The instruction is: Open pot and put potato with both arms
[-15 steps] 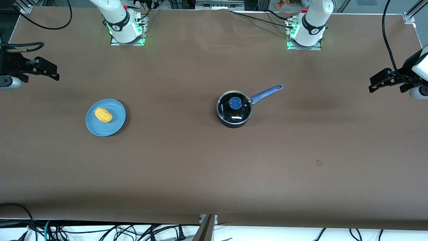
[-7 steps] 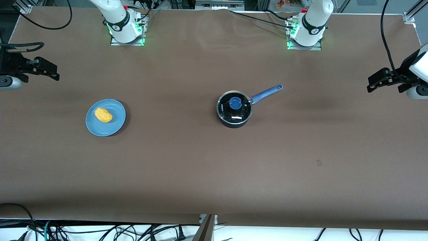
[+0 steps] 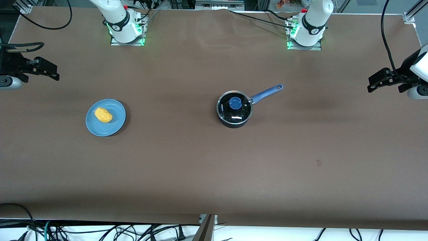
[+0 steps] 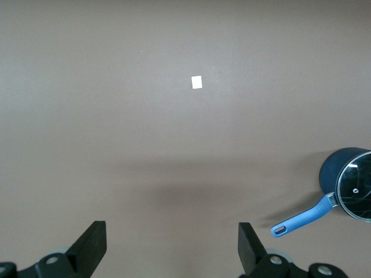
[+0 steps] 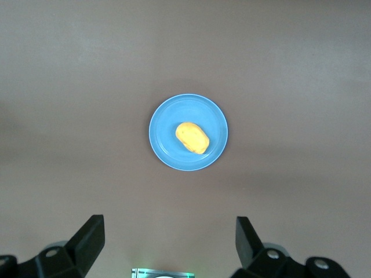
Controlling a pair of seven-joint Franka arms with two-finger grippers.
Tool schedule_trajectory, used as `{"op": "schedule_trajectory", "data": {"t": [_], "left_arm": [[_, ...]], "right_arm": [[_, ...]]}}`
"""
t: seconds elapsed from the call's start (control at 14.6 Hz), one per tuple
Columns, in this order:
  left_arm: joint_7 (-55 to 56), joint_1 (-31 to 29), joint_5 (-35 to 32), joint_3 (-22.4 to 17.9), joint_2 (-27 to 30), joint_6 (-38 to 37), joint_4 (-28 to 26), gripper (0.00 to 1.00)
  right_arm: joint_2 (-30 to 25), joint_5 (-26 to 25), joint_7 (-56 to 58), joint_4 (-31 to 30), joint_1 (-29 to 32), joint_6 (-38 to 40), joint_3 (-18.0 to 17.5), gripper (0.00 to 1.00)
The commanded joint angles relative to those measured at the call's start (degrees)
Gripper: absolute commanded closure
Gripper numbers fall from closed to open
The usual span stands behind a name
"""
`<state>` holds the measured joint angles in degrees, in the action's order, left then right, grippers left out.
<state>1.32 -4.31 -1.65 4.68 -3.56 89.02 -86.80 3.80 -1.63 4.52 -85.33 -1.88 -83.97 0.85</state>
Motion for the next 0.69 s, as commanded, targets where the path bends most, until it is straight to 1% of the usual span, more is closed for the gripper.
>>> {"op": "schedule_trajectory", "data": {"t": [0.0, 0.62], "left_arm": [[-0.5, -0.3, 0.8, 0.1, 0.8, -0.2, -0.5, 0.00], [-0.5, 0.3, 0.9, 0.2, 0.7, -0.2, -0.5, 0.00]], "right_arm": [[-0.1, 1.0, -0.2, 0.1, 0.1, -0.2, 0.0, 0.00], [-0.1, 1.0, -0.2, 0.1, 0.1, -0.2, 0.0, 0.00]]}}
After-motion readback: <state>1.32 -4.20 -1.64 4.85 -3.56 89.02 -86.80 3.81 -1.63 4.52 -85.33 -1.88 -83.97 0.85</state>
